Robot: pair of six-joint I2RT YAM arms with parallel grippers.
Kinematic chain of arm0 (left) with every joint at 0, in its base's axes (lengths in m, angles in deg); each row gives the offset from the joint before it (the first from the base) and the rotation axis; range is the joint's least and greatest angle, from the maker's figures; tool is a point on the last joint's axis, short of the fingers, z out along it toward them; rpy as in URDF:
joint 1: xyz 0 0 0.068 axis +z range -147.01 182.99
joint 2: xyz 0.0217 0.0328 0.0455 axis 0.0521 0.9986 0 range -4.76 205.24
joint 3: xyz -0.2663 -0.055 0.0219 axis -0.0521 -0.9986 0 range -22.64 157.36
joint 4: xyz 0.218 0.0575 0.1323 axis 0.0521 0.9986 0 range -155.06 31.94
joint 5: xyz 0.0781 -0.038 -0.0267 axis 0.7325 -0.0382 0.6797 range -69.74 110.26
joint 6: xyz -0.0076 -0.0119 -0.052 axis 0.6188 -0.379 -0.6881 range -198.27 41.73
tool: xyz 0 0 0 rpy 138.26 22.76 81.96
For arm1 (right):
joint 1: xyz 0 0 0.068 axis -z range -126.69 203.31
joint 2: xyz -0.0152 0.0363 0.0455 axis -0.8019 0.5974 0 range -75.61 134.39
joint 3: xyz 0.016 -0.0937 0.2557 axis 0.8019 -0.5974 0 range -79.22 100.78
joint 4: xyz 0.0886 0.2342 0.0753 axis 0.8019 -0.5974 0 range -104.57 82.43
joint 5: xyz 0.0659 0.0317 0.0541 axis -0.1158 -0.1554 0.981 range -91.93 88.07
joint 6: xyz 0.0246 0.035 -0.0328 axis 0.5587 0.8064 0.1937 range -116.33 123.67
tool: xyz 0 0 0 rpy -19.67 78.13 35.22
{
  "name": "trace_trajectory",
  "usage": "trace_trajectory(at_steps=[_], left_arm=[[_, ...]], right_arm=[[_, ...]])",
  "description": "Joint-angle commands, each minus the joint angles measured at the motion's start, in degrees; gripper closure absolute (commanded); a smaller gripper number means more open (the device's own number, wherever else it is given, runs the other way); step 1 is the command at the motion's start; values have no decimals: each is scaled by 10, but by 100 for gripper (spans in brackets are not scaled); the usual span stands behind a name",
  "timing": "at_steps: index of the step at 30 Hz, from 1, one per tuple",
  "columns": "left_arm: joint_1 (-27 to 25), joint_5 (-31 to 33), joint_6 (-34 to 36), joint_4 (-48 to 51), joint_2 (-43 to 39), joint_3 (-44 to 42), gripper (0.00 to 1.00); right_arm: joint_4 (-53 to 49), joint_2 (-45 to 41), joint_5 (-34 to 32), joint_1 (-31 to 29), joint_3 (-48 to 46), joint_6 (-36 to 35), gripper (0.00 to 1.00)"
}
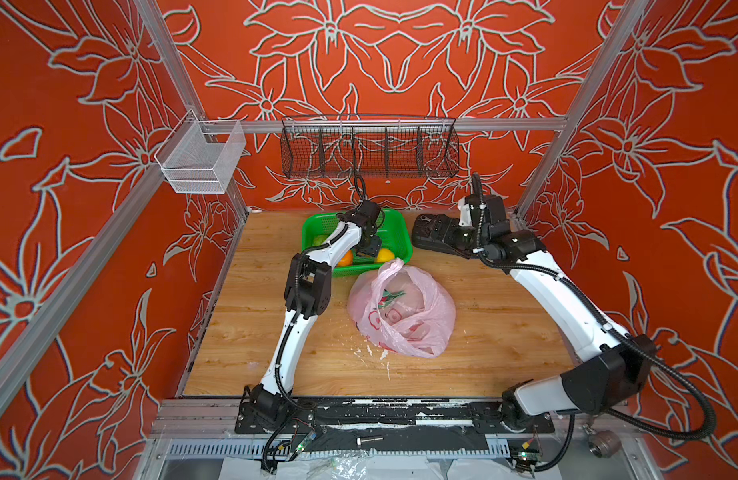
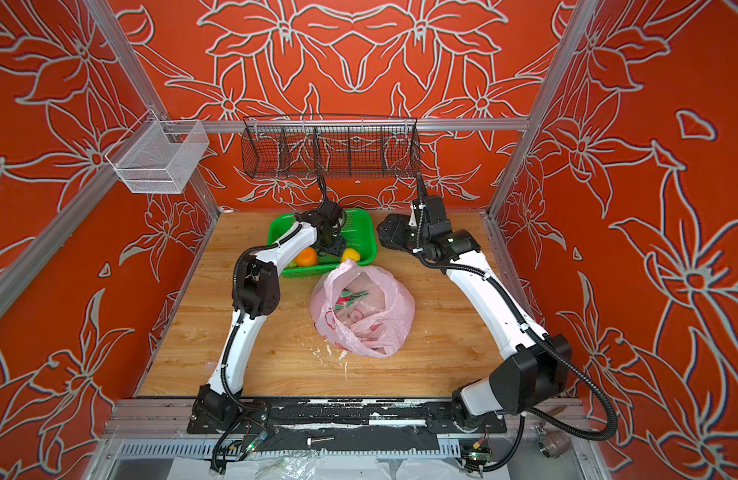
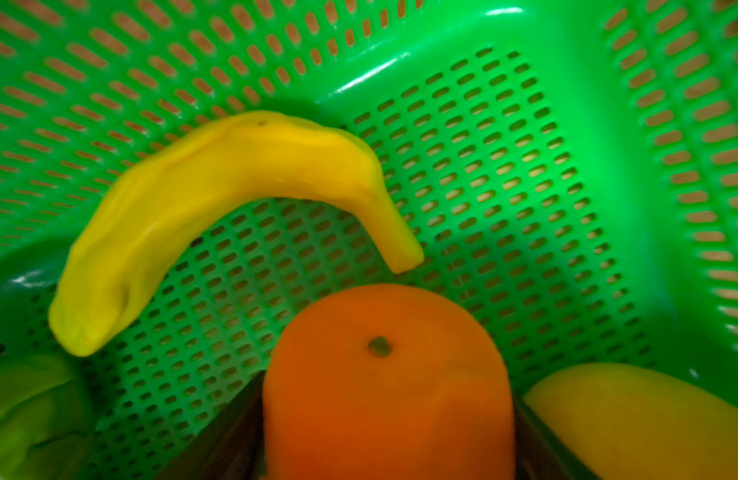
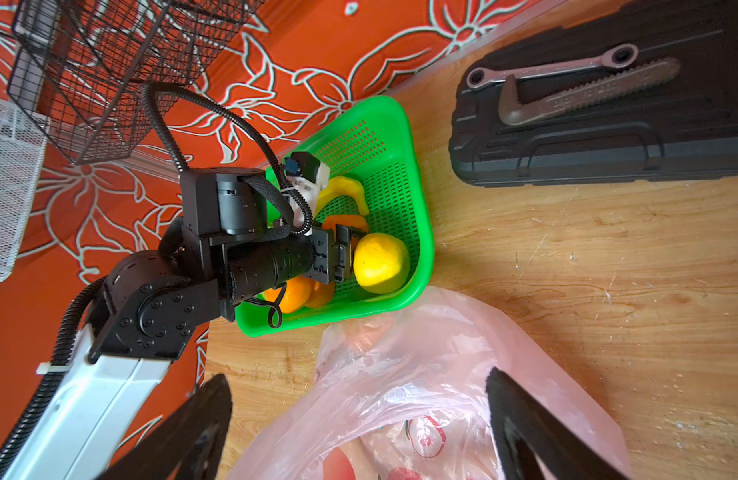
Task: Untie the knot of the plastic bag and take out the fruit
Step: 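Lower the orange into the green basket with the left while the right draws back, then bring both grippers back to the bag opening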
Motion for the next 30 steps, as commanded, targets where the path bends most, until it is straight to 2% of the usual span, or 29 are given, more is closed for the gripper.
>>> trace_trajectory(at_steps=[1,9,12,17,23,27,30], left_arm=[[4,-27,-23,-12,-69,3,21],[3,-35,-64,5,-201,-35,20],[0,-41,-101,-2,-290,-89,20],[-26,-53,-141,-57,-470,-234,19],[-85,-37,-169,-61,-633,-359,19],[-141,-9,-198,-58,-703,-428,18],[-195,31,-226,-67,-741,-491,15]], right_arm=[[5,-6,-21,-7,15,-3,3],[20,-63,-13,-10,-50,-15,3],[20,-82,-4,-10,-72,-33,3],[44,-116,40,-10,-119,-53,3],[73,-182,65,-21,-202,-88,8],[60,-223,75,-37,-243,-115,11],[50,-250,89,-60,-273,-133,17]])
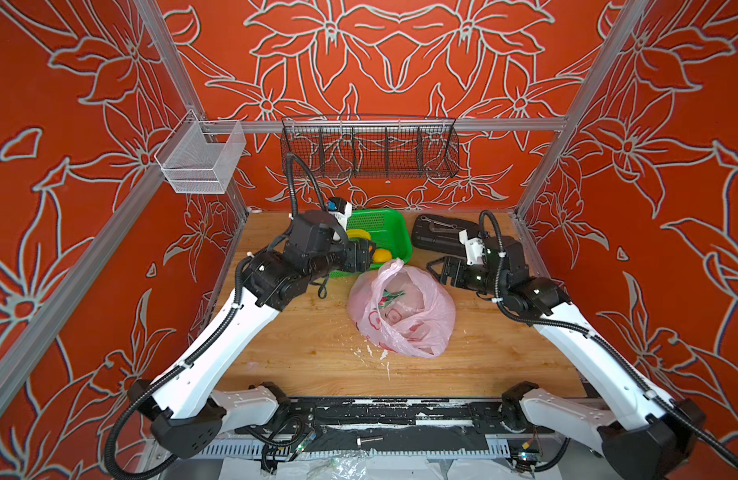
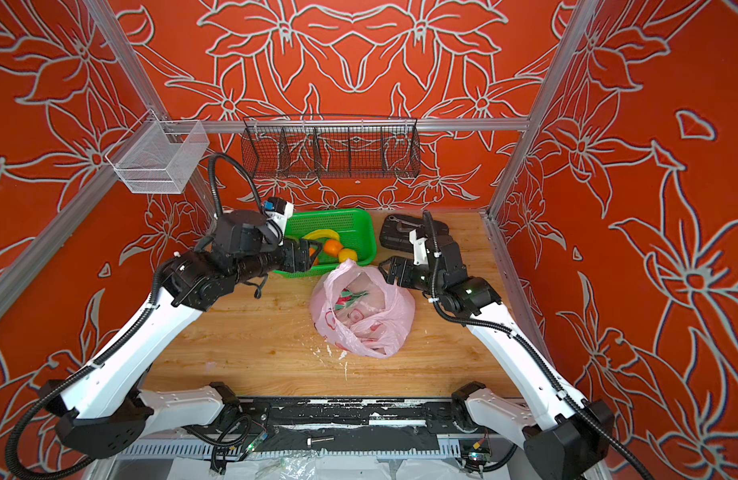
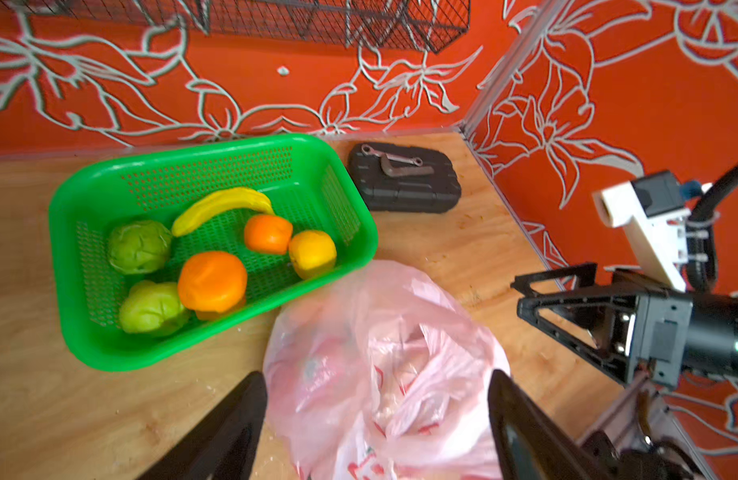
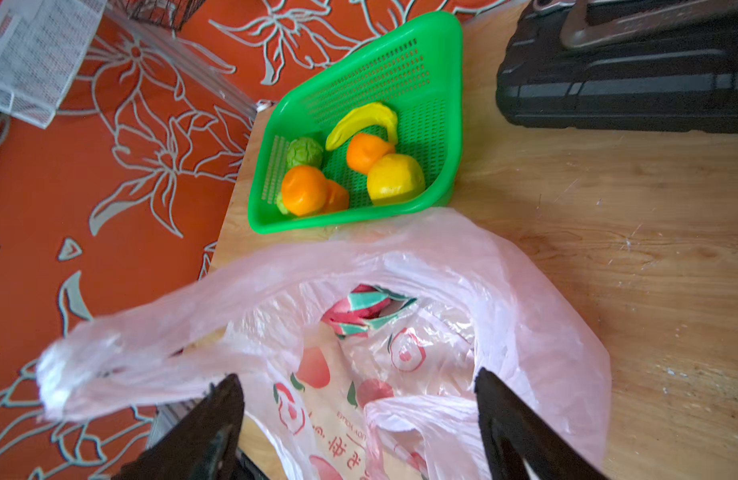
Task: Untie the knot of the plastic bag and take out the fruit
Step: 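Bring both grippers back to the bag opening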
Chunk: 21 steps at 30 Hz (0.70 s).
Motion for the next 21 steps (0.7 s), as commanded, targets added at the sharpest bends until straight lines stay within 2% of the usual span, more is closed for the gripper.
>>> trace_trajectory(at_steps=[1,5,8,14,18,21], left_arm=[[-48,63,-57,5,-23,-60,15],[-93,97,-97,10,-29,-118,14],[-120,89,-83,-23,-21,-168,13],[-136,111,-117,-51,12,-220,11],[-136,150,-132,-37,42,-218,11],[-134,167,-143,-28,56,-220,11]], right_arm=[[-14,-25,22,-30,-27,-44,19],[-40,-36,-1,-98,-61,-96,24],[-37,-34,-28,-148,-97,-118,29],[71,-15,-96,-235,-199,-184,41],[171,26,-104,-280,-240,-214,46],[215,64,-100,-329,-242,-262,50]])
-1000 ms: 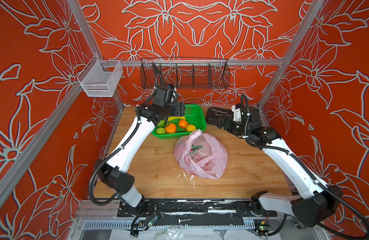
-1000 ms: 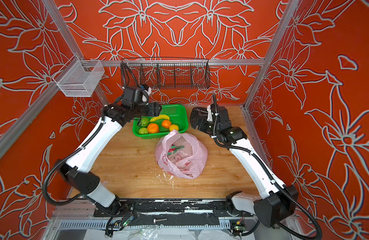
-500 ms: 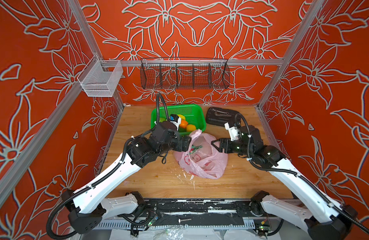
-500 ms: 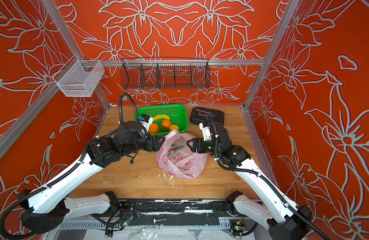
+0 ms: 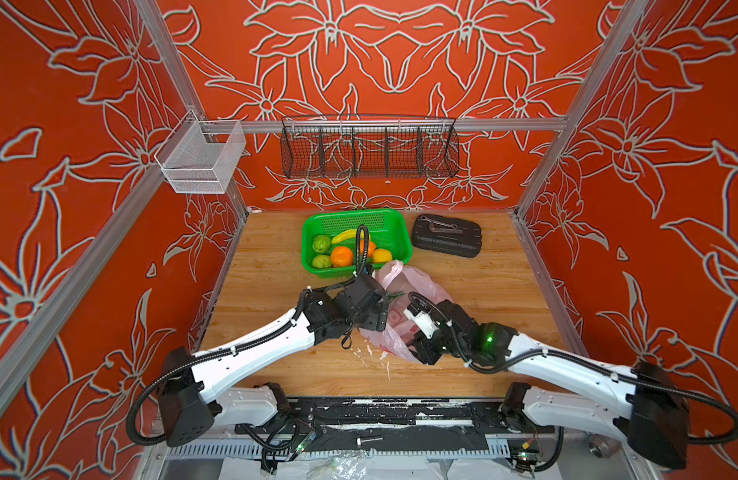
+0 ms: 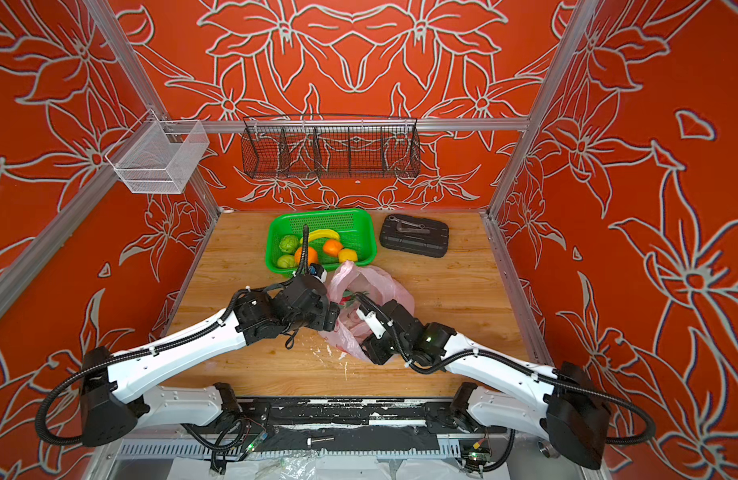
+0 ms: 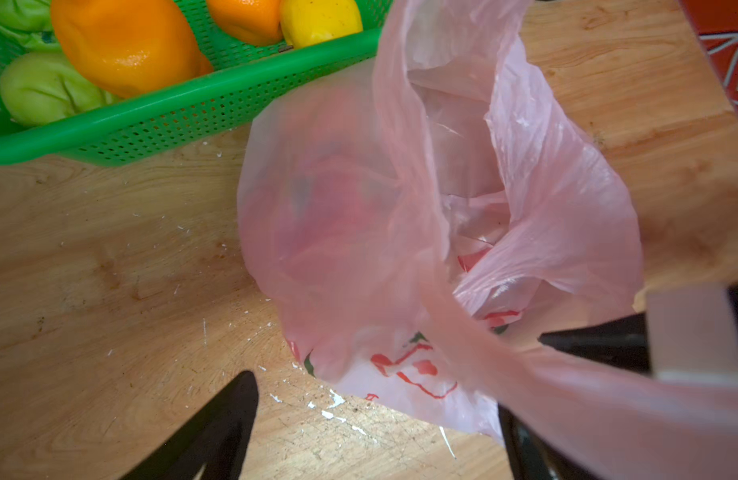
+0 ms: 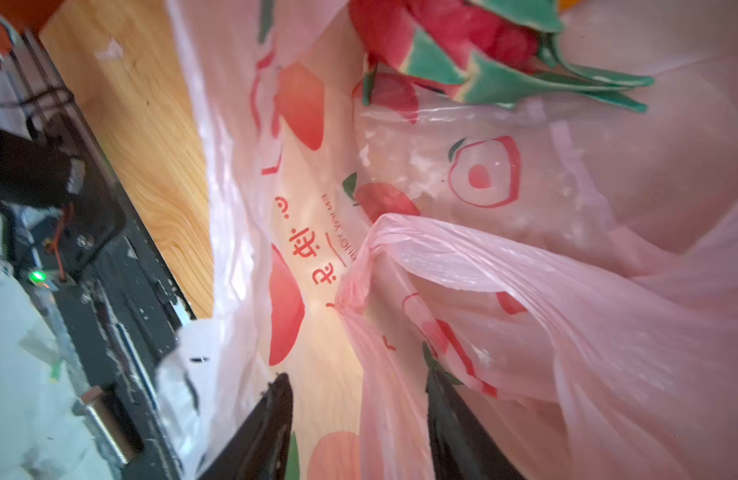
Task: Untie the knot of the plastic bag and take out the fruit
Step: 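Bring both grippers back to the bag opening, then hold the bag rim with the left while the right reaches in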
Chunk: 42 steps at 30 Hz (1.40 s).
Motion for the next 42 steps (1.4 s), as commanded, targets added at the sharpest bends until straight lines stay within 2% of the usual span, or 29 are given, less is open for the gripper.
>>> trace_trajectory(at_steps=[1,5,10,14,16,19,21,28,32,38,42], left_arm=[[2,43,-35,5,10,-1,12],[9,12,-39,-37,1,-31,18],[20,3,-46,-39,-13,-52,36],[31,-16,-36,-41,-36,-63,61],[40,-25,-31,-34,-54,-59,78],[49,-30,-18,-25,-87,-53,93],[56,-31,-16,-15,-106,-51,100],[63,-21,-30,12,-145,-39,100],[64,-14,-33,15,-145,-31,100],[65,-8,-33,23,-131,-15,100],[67,-8,-31,19,-122,-13,100]], right_arm=[[95,32,-8,-51,0,-90,50],[101,71,0,-118,21,-169,48],[139,63,-57,-124,21,-158,43],[160,34,-84,-118,11,-182,30],[165,13,-86,-99,1,-195,27],[163,-6,-66,-59,1,-214,23],[172,-6,-48,-30,0,-225,21],[218,75,14,45,24,-284,14],[255,137,42,53,56,-316,10],[297,213,34,60,105,-365,3],[296,240,75,84,133,-396,3]])
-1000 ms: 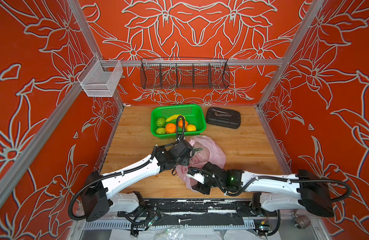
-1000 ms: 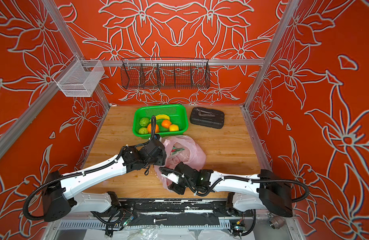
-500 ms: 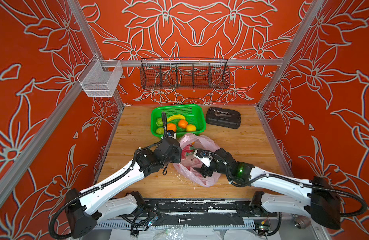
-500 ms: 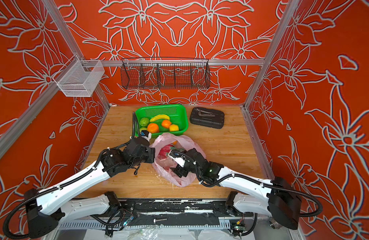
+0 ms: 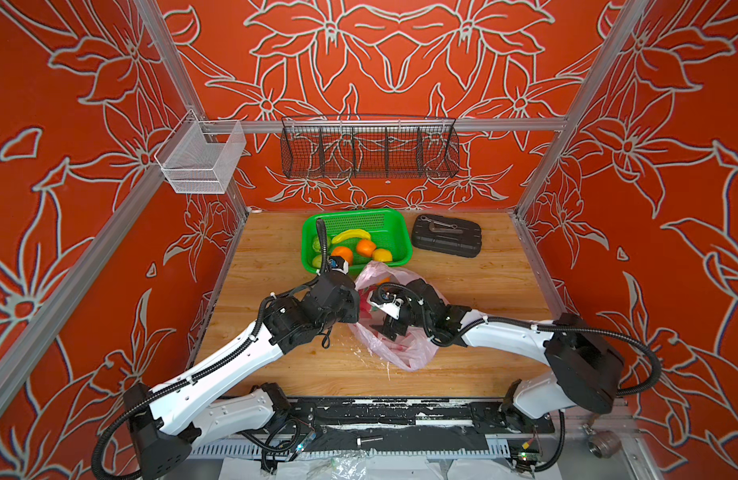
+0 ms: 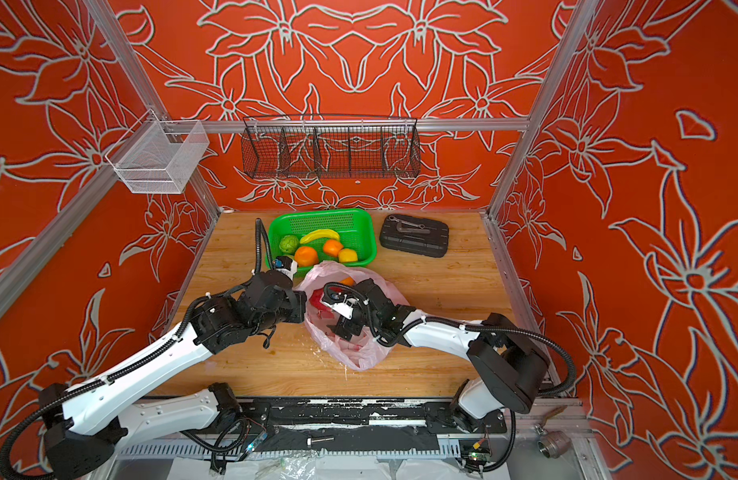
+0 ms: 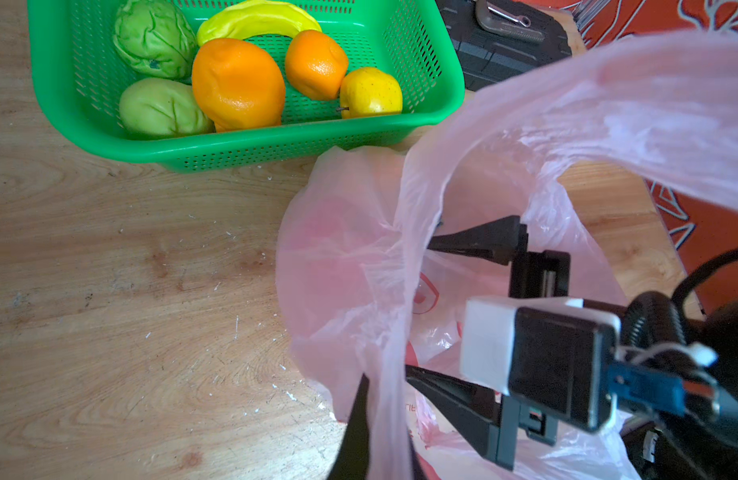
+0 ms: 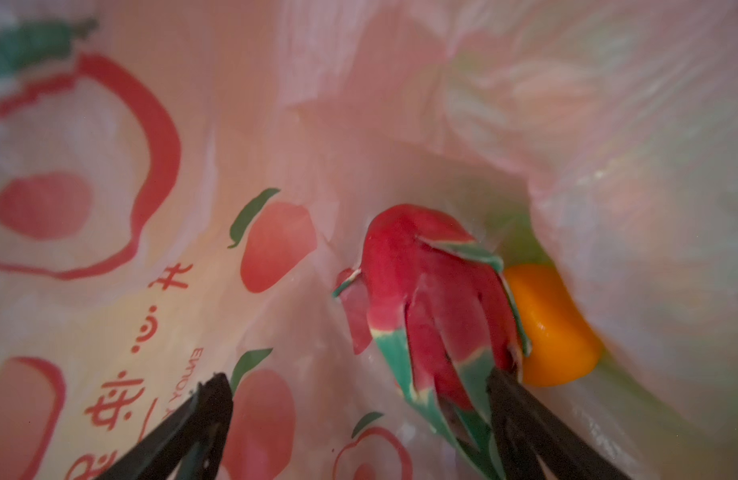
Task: Untie the knot of the plastic bag and take out the fruit
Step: 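Hold the bag rim with the left while the right reaches in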
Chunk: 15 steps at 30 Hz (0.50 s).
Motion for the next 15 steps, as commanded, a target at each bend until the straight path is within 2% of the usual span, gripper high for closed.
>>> trace_trajectory(at_steps=[1,7,10,15], left_arm=[[4,11,-7,10,9,13,100],[12,9,-20,0,-1,3,100],[29,24,-52,35,-5,7,100],[43,25,-45,43,-7,14,100]], right_arm=[[16,20,50,21,31,-62,3],[-32,69,87,44,84,-115,3],[-49,95,90,48,107,-129,3],[-64,128,90,50,139,-144,3]])
